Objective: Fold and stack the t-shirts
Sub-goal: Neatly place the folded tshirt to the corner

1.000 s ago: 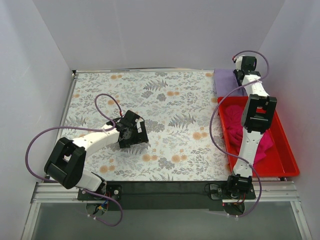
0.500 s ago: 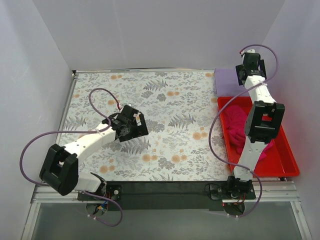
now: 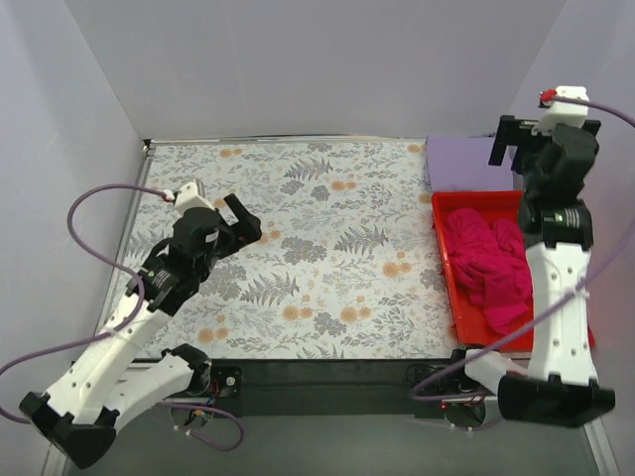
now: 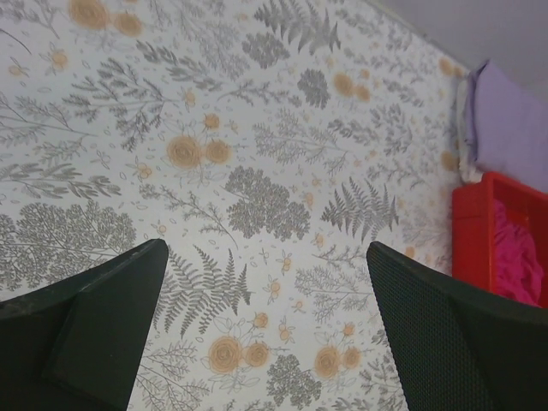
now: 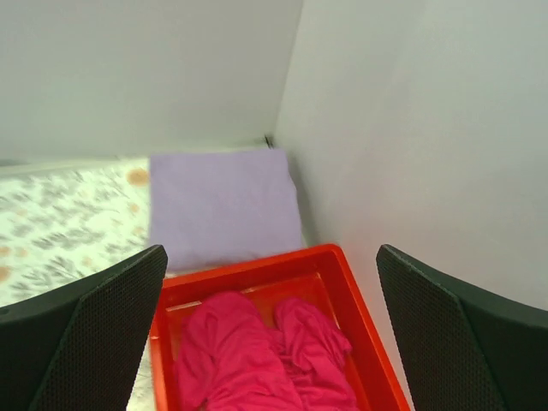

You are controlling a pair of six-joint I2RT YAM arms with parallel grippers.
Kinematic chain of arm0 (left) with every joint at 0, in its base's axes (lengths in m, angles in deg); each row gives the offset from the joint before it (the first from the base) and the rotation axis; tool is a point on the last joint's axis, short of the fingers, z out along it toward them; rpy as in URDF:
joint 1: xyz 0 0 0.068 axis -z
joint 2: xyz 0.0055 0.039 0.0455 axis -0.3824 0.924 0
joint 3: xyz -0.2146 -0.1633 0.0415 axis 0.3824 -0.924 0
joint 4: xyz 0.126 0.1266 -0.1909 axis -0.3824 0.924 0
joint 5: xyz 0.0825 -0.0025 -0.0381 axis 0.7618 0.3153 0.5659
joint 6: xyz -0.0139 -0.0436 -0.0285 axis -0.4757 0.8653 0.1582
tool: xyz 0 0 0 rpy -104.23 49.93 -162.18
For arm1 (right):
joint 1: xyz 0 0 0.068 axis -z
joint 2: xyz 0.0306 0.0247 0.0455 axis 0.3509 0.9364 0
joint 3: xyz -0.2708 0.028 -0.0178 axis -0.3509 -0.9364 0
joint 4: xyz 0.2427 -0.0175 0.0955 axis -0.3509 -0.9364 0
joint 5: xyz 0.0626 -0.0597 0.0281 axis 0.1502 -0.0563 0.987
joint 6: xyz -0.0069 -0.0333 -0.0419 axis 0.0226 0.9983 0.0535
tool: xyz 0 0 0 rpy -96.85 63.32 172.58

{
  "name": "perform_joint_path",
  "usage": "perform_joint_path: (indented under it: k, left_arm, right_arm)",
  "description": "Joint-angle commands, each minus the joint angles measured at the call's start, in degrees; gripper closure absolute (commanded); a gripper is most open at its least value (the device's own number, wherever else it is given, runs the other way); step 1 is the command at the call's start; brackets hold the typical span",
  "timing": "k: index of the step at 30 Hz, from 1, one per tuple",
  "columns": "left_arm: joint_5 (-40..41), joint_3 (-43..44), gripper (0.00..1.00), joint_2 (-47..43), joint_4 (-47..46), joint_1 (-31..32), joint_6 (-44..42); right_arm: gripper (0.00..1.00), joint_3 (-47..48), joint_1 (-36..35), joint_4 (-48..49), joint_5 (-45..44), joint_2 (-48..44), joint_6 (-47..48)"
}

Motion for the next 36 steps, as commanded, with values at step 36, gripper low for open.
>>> perform_joint_path:
  k: [36]
  left_arm:
    - [19.0,-14.5,0.02,-30.1,-19.8,-0.3,-6.9]
  right_arm:
    - [0.02,-26.1,-4.0,-1.3,8.4,-46.3,-8.8]
